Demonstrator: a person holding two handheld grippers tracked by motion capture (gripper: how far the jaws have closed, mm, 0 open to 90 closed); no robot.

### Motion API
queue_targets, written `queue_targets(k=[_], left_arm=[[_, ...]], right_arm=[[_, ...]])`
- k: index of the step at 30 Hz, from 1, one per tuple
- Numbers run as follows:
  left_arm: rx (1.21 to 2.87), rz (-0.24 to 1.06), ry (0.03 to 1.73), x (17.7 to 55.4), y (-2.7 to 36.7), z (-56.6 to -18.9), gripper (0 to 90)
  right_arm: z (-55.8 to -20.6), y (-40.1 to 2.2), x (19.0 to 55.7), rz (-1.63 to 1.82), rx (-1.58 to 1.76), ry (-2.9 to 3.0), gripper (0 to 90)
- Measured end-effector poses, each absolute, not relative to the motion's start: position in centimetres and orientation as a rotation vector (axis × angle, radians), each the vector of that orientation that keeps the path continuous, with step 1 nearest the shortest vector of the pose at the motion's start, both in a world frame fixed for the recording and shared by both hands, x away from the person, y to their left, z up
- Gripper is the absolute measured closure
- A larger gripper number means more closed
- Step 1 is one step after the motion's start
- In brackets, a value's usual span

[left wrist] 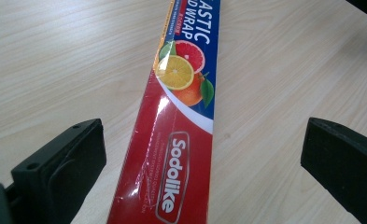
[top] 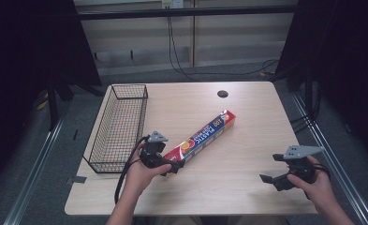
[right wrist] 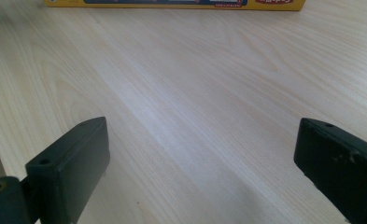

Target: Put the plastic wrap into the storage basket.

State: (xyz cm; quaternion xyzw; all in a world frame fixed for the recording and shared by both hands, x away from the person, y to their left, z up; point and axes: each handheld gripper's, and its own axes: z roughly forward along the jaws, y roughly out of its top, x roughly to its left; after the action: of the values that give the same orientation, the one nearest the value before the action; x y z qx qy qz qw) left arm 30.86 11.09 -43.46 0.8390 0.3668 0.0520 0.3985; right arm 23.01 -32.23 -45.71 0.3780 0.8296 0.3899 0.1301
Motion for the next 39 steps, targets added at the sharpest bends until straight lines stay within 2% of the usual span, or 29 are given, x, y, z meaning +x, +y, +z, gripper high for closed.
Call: queue_targets(k=[14, 39], left_arm=[[2.154, 0.127, 0.956, 31.4, 9.8, -43.3, 0.1], [2.249, 0.081, 0.913, 34.8, 5.3, -42.6, 3.3]], right_arm=[[-45.3, -33.0, 22.5, 1.144, 1.123, 2.371, 3.4], [-45.8, -33.0, 22.8, 1.142, 1.095, 2.409, 3.4]])
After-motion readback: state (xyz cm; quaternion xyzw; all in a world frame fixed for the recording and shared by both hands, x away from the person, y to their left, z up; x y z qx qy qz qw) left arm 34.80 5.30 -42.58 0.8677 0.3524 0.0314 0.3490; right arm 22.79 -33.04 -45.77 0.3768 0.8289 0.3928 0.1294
